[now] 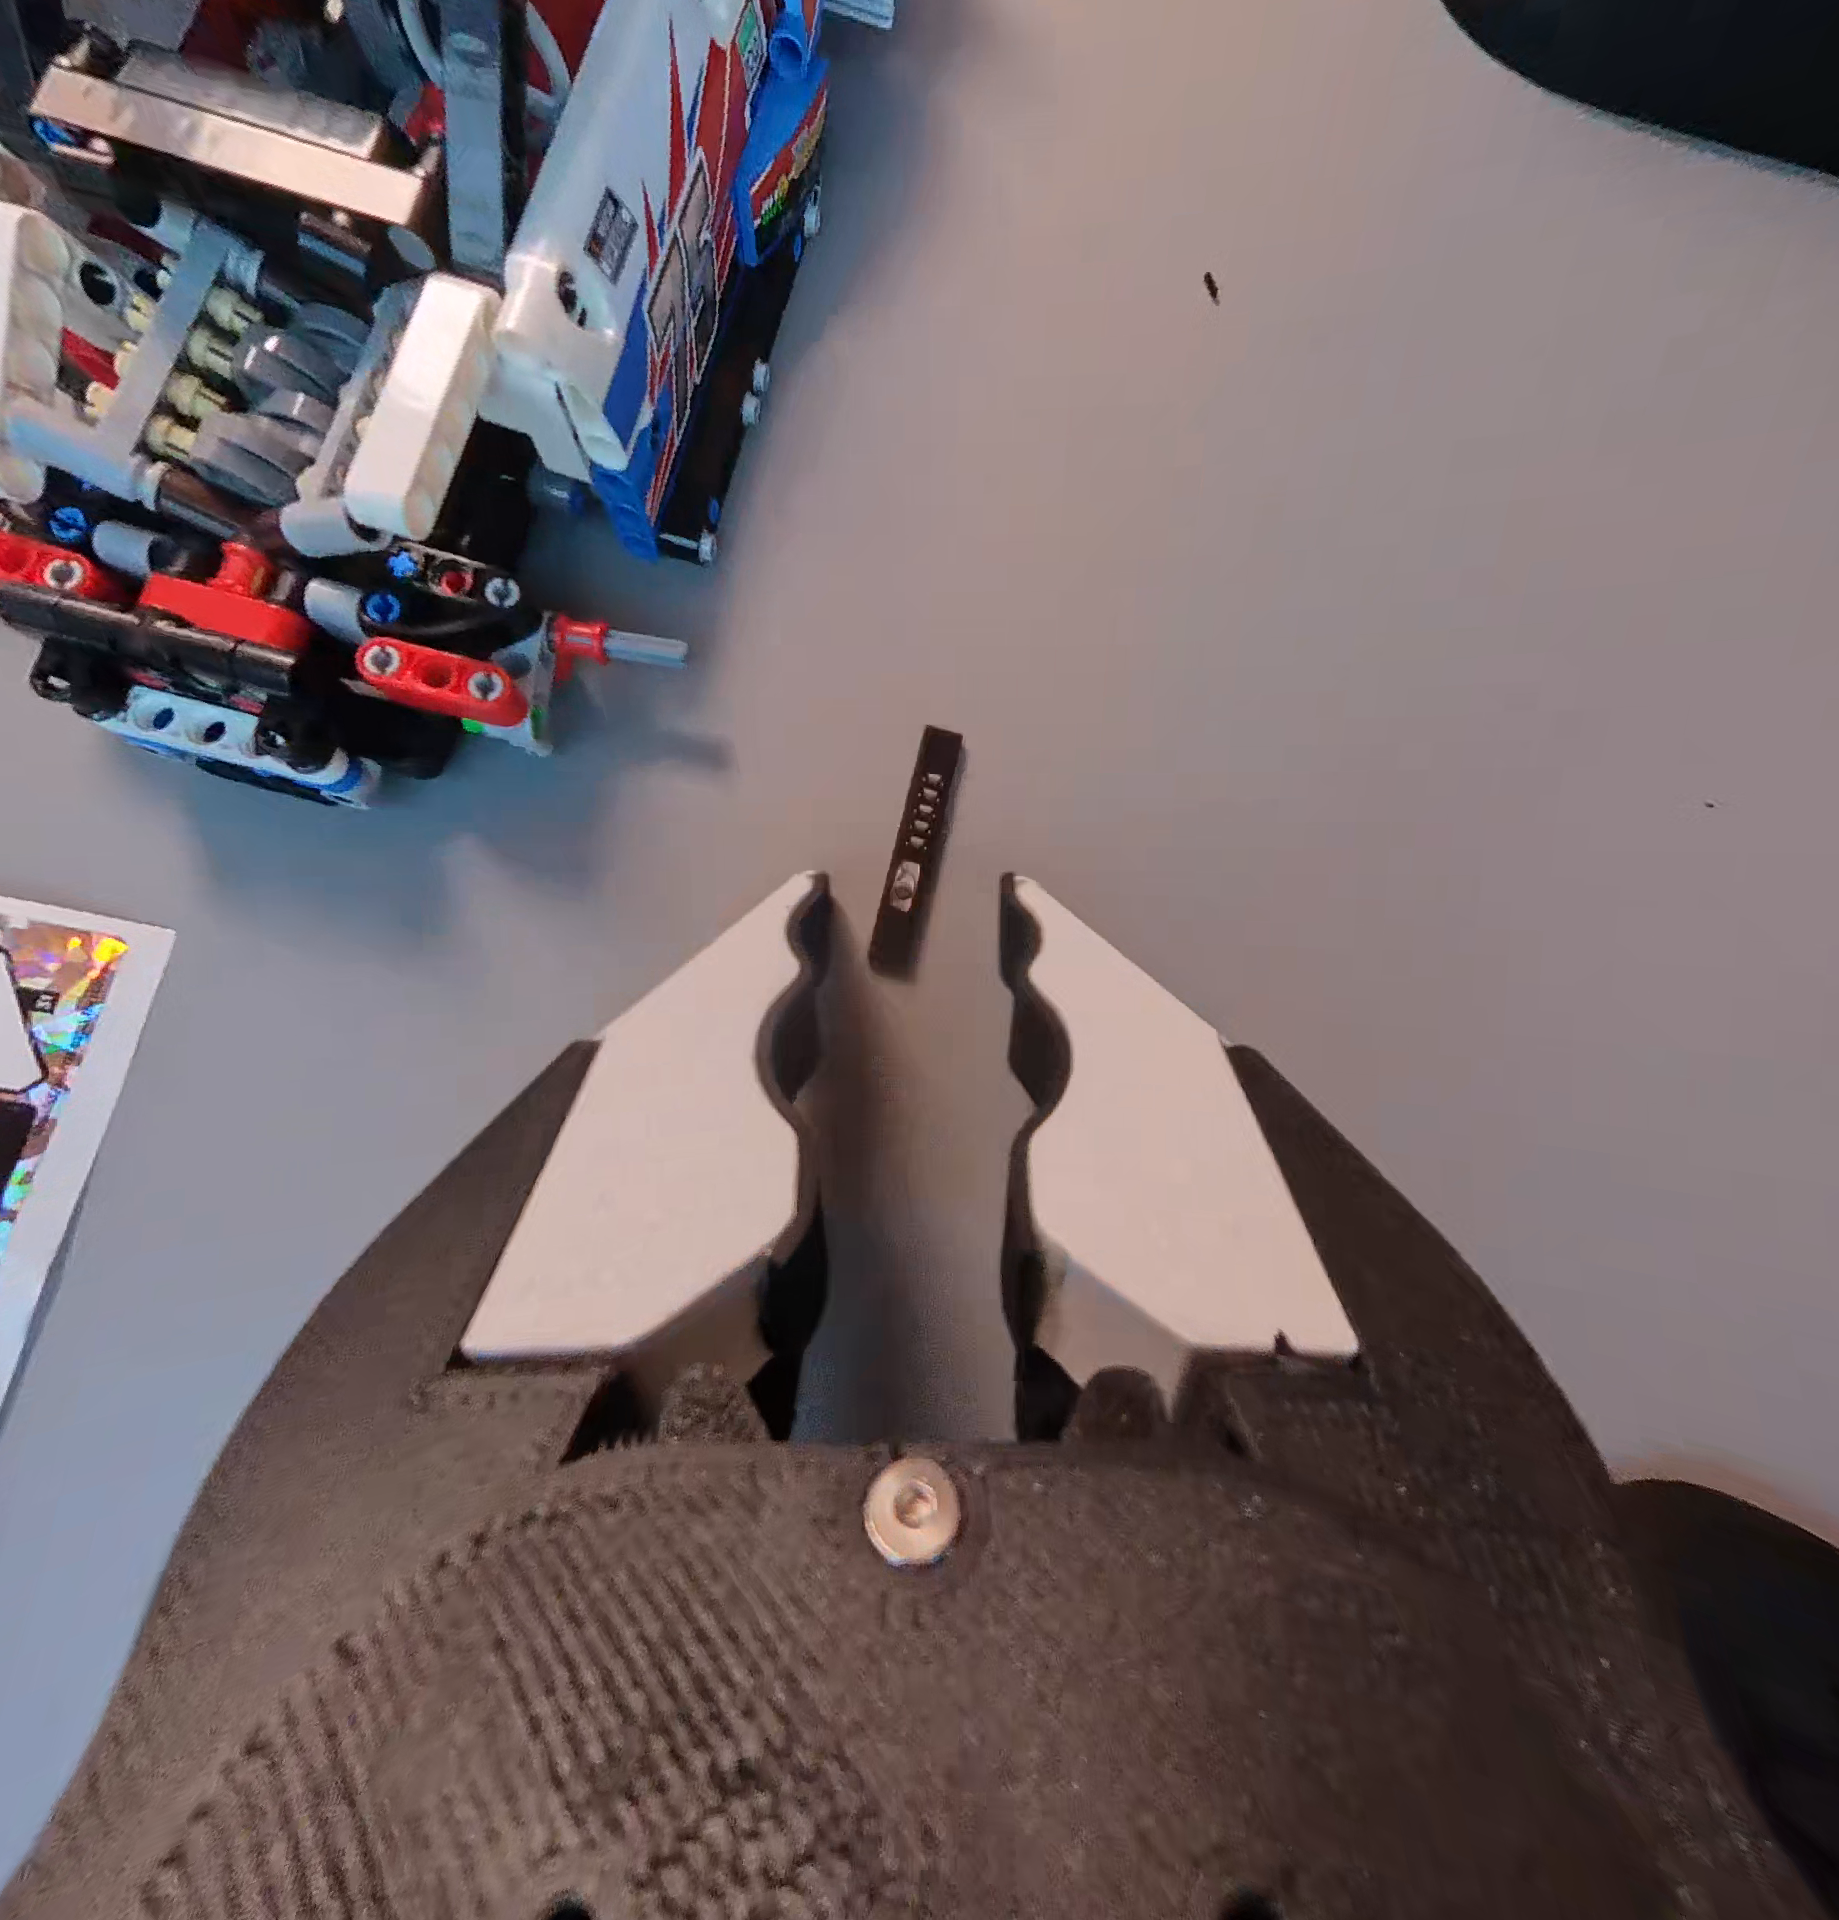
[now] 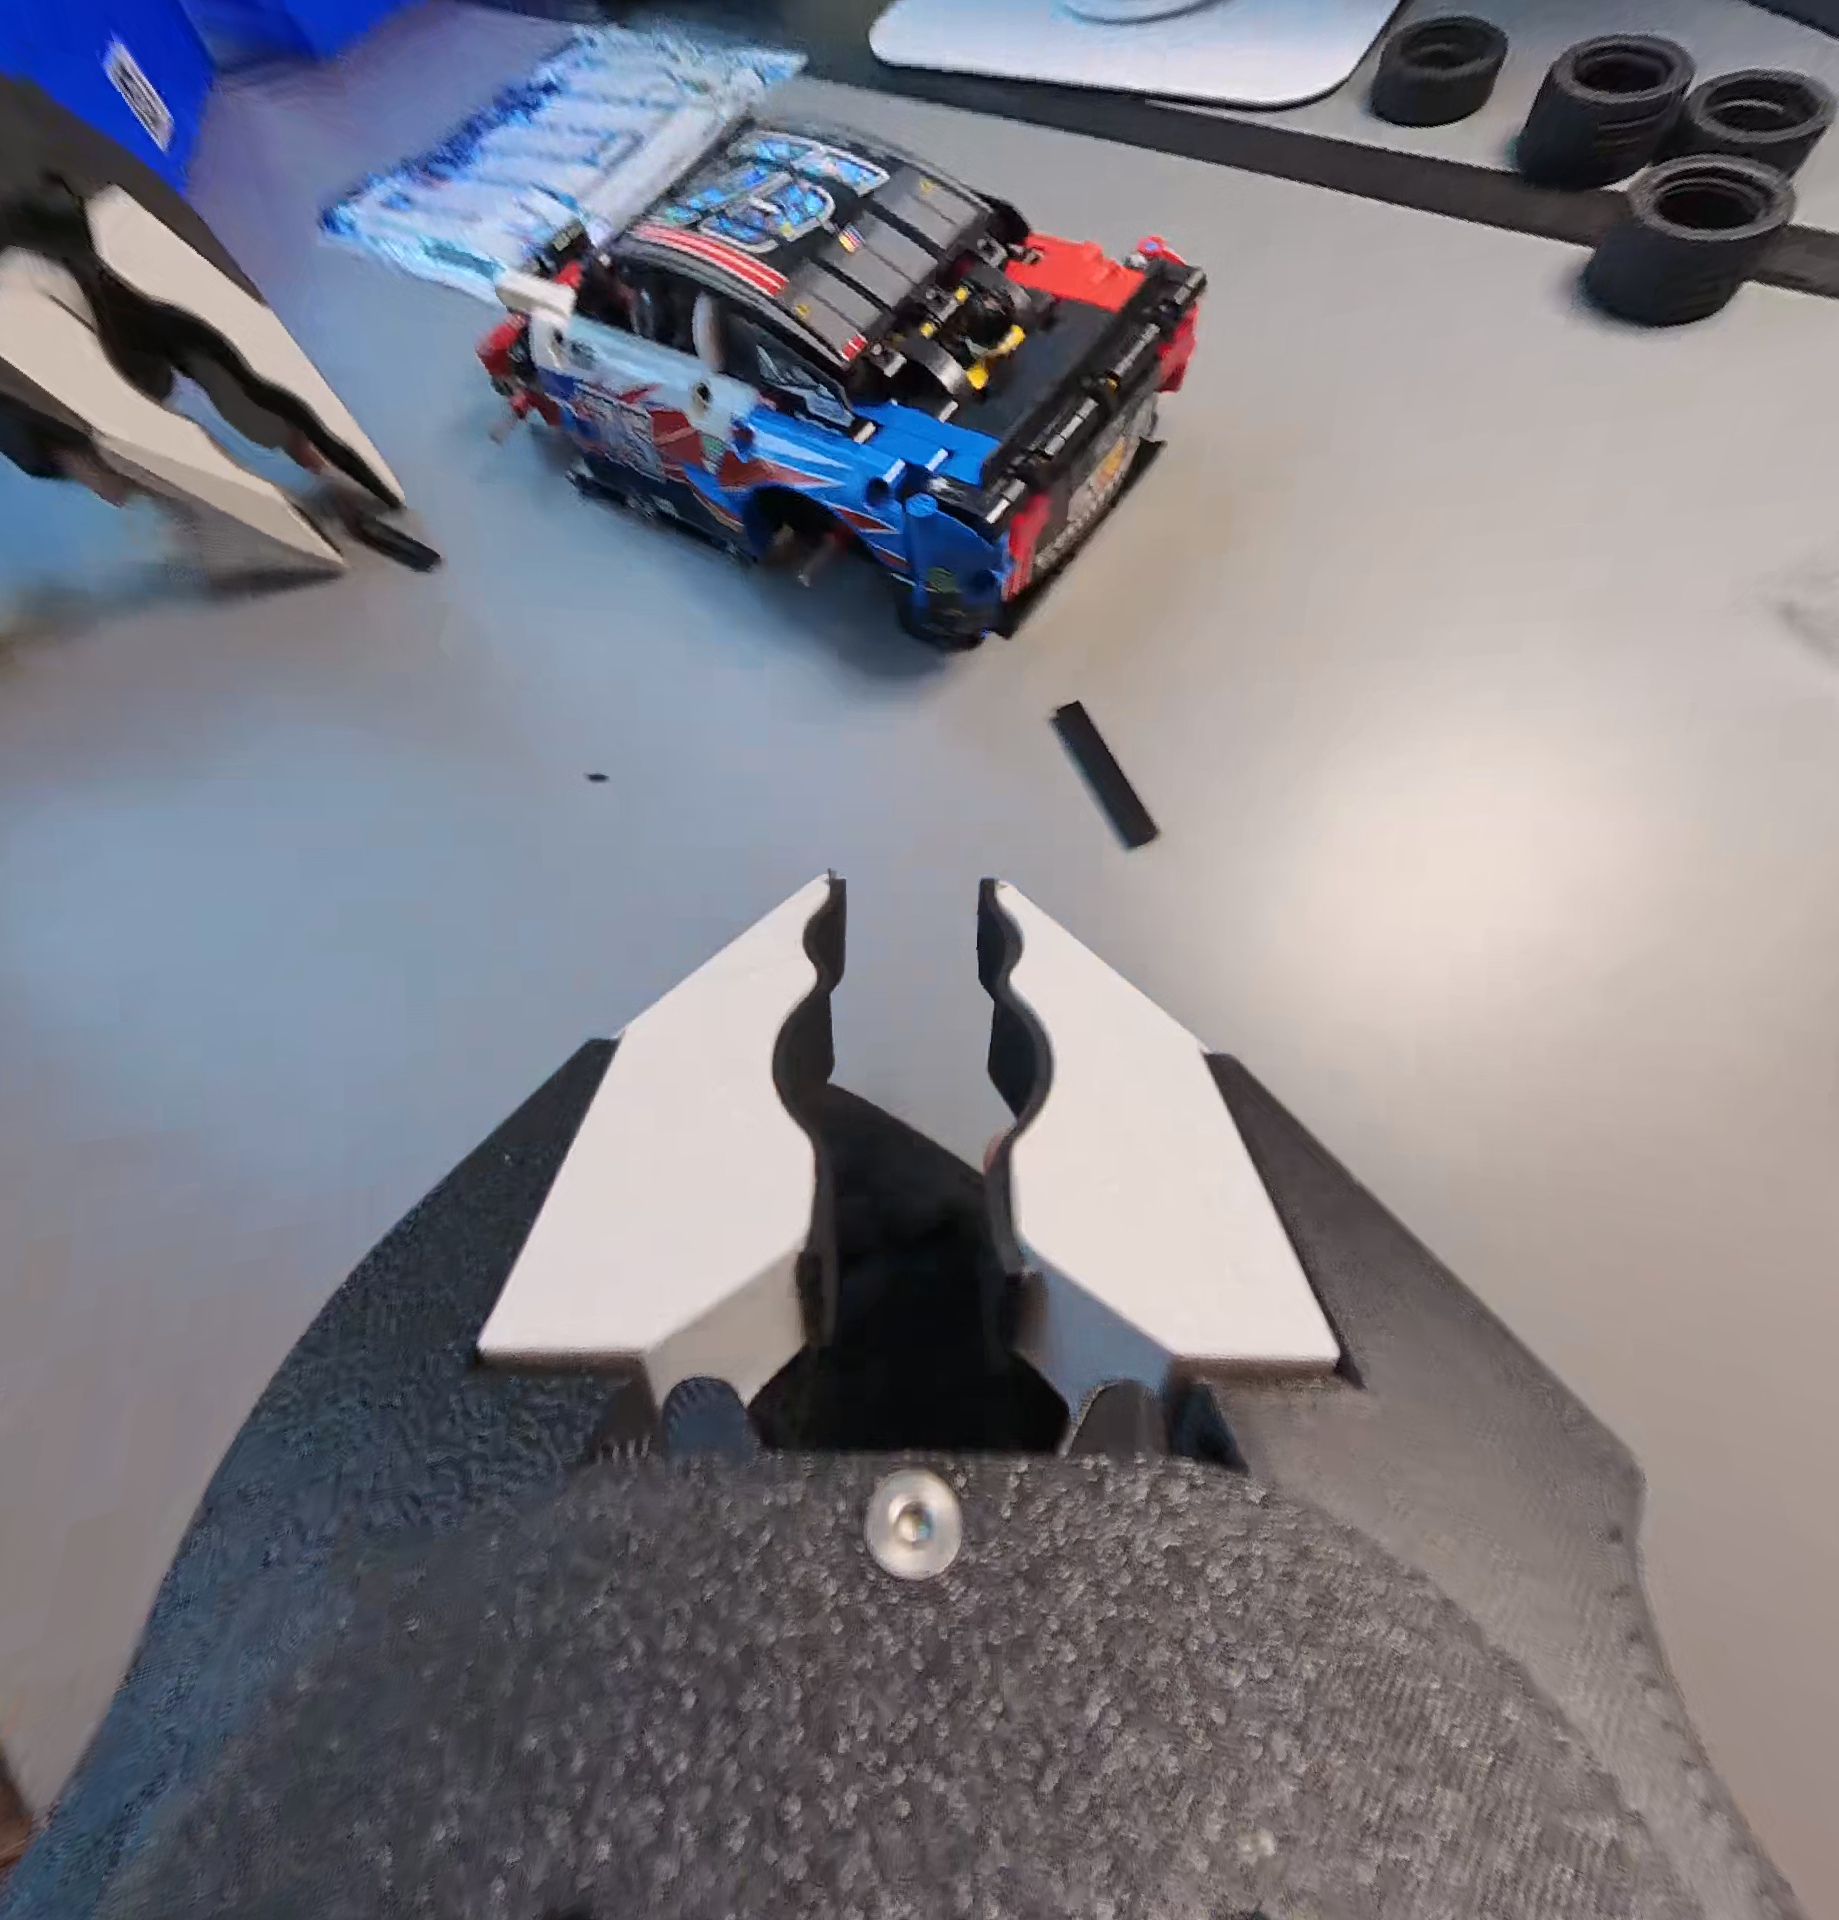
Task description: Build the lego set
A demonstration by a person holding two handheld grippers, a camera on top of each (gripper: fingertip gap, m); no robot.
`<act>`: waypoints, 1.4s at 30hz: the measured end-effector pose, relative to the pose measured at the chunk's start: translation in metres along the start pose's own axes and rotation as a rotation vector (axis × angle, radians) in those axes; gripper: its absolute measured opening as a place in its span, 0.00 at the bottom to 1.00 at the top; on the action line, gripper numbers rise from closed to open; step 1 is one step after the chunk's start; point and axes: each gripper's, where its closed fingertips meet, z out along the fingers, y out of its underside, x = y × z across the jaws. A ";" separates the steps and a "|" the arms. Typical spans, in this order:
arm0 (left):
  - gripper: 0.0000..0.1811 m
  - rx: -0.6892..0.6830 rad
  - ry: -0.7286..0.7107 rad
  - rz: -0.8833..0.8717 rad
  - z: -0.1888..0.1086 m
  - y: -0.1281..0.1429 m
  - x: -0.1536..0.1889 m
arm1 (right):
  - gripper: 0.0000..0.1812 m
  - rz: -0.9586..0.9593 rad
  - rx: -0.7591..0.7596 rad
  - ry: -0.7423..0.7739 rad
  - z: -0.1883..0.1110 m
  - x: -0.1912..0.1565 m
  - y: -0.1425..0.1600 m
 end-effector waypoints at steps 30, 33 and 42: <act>0.20 0.198 -0.561 -0.189 -0.099 0.003 -0.075 | 0.13 -0.793 -0.300 -0.596 0.083 -0.174 0.004; 0.23 0.018 -0.545 -0.167 -0.110 0.005 -0.106 | 0.13 -0.739 -0.218 -0.569 0.074 -0.167 -0.017; 0.29 -0.581 -0.231 0.110 -0.078 0.061 -0.167 | 0.10 -0.592 -0.102 -0.578 0.057 -0.164 -0.006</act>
